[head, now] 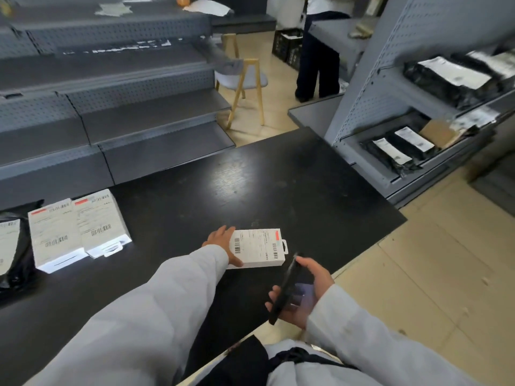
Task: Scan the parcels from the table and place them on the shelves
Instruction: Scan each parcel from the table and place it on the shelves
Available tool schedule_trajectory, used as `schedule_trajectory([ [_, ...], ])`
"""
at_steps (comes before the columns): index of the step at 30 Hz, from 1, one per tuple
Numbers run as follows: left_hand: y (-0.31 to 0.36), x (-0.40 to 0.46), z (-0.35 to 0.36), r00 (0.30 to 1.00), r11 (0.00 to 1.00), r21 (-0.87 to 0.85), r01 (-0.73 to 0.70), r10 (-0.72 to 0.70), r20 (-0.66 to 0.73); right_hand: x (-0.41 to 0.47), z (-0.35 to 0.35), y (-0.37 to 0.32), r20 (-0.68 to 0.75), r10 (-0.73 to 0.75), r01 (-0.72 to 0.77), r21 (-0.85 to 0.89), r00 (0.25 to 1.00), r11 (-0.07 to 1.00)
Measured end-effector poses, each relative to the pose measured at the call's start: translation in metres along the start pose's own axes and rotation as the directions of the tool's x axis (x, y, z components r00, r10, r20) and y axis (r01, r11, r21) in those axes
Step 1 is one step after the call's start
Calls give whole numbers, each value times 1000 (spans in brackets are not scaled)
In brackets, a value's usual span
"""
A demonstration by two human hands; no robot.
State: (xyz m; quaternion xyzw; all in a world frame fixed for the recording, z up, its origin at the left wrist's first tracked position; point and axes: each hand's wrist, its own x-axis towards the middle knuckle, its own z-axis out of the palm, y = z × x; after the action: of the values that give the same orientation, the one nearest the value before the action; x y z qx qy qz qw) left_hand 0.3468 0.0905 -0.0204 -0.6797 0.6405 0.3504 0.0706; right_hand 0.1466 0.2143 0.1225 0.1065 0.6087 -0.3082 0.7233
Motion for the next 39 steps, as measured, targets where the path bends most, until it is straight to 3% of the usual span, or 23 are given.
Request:
schedule_trajectory([
  [6, 14, -16, 11, 992, 991, 99, 91, -82, -93, 22, -13, 5, -49, -66, 64, -25, 997, 998],
  [13, -3, -51, 60, 954, 956, -72, 286, -291, -72, 58, -19, 14, -168, -74, 49, -144, 983, 988],
  [18, -22, -74, 77, 944, 926, -199, 320, -329, -12, 82, -10, 25, -202, -63, 13, -239, 977, 971],
  [26, -39, -96, 87, 912, 848, -345, 403, -403, 74, 116, 17, 22, -90, -112, 60, -449, 990, 892],
  [32, -37, -81, 65, 934, 654, -690, 312, -343, 98, 134, 23, 7, 4, -128, 114, -478, 992, 871],
  [39, -3, -77, 57, 953, 668, -686, 289, -267, 141, 141, -8, -16, 74, -142, 160, -454, 987, 876],
])
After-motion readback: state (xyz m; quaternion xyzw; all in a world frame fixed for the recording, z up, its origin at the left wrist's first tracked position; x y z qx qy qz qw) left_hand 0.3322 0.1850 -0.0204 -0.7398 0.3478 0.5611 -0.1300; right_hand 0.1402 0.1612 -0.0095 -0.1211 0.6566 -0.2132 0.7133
